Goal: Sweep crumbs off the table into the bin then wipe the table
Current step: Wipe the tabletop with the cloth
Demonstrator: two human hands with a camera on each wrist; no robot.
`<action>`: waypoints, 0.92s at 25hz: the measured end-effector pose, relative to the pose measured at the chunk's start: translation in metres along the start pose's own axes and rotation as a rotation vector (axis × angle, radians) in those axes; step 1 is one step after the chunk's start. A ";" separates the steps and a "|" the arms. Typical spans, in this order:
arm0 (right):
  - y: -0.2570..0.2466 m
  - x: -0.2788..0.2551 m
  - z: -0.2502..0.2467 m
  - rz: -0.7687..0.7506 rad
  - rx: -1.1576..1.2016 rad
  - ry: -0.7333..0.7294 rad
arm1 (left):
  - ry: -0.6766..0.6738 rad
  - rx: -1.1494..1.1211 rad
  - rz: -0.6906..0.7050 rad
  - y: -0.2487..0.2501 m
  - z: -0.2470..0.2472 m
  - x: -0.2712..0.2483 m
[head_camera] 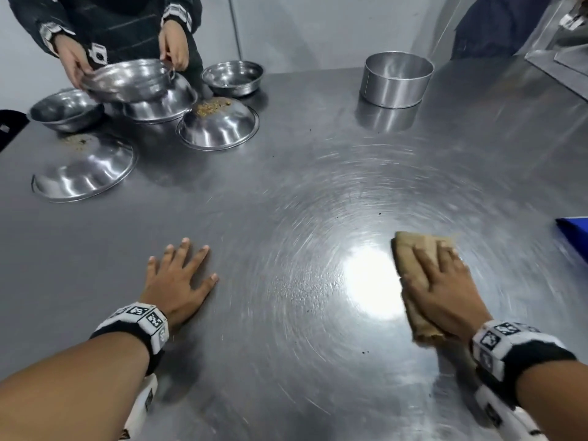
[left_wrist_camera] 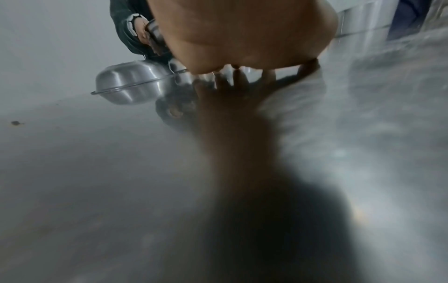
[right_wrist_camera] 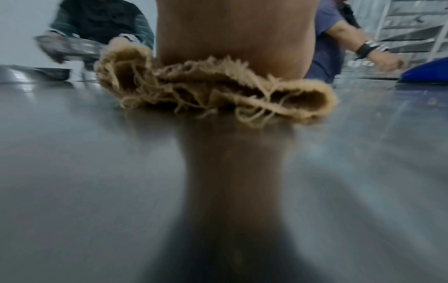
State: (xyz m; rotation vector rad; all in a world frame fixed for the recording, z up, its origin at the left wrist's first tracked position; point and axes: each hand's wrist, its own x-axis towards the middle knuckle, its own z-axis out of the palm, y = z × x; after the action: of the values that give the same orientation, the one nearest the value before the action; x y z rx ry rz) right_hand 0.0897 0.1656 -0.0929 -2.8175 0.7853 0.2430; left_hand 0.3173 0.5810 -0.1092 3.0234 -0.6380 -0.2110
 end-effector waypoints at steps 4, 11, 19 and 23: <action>0.017 0.064 -0.011 0.214 0.039 0.016 | -0.001 -0.022 0.003 -0.014 0.006 0.011; -0.051 0.123 -0.014 0.200 0.067 0.008 | 0.020 -0.043 -0.002 -0.015 0.009 0.017; -0.141 0.075 0.008 -0.192 0.057 -0.075 | -0.005 -0.020 -0.006 -0.015 0.009 0.020; -0.139 0.021 0.021 -0.335 0.044 -0.106 | -0.045 -0.024 -0.020 -0.010 0.003 0.018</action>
State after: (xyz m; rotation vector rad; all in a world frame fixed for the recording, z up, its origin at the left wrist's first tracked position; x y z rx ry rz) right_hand 0.1785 0.2772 -0.0965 -2.8086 0.2846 0.3120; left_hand 0.3373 0.5831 -0.1147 3.0115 -0.6039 -0.2860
